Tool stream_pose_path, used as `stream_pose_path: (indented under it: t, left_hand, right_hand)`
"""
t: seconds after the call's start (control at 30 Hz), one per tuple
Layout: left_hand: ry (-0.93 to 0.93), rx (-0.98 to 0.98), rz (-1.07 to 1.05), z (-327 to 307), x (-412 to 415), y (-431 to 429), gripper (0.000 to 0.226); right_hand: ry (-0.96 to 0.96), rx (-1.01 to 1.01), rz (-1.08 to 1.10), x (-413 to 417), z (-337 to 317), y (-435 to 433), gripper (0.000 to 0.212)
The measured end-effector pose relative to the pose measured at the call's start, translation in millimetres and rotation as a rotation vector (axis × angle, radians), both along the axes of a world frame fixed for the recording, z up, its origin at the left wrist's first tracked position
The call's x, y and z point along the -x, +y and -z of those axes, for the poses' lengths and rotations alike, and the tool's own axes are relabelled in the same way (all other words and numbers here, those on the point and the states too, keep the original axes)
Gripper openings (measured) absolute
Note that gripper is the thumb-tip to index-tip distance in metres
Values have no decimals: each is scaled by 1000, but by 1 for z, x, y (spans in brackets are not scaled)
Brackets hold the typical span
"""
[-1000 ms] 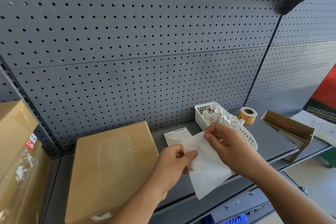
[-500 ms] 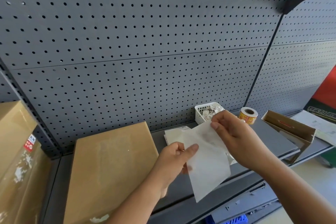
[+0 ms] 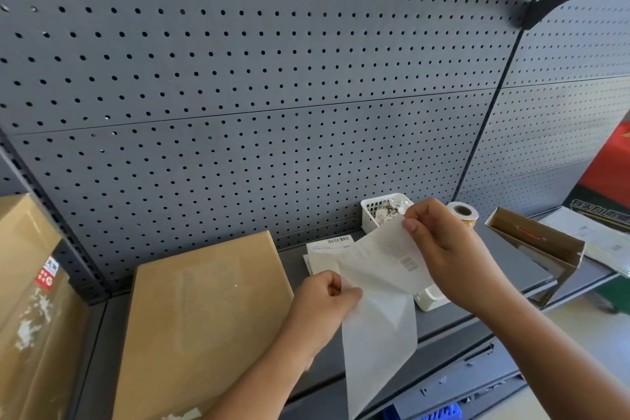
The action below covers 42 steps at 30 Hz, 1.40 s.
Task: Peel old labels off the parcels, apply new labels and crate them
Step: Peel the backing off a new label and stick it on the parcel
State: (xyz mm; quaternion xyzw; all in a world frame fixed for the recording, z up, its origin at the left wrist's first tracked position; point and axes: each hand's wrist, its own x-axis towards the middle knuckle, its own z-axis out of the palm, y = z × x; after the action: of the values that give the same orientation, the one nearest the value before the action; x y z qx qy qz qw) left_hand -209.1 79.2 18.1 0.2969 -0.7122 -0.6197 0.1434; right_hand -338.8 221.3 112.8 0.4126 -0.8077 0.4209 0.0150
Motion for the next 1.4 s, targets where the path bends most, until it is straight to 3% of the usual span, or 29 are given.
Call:
stream_pose_path:
  t: [0.63,0.93,1.07,1.13,1.3,1.4]
  left_hand:
    - [-256,263,30,1,0,6,17]
    - [-305,348,53,-1,-11,8,39]
    - [-187,458,3,-13,-20,3,32]
    - [-60,392,-32,-22,-22,0,27]
    - [252,-290,-82,-50,-26,-8,54]
    - [319,-438,-123,-61,-32,-17,55]
  right_hand:
    - [85,333,316,15,-42,13,6]
    - [97,324,242,7,-36,9,6]
    - [76,319,170,-1,-29,2,5]
    - [69,317,121,-6,-25,-2,6]
    - [108,222,-70,-23,-9,-16,11]
    - [161,115,-206,-37,1,-23,6]
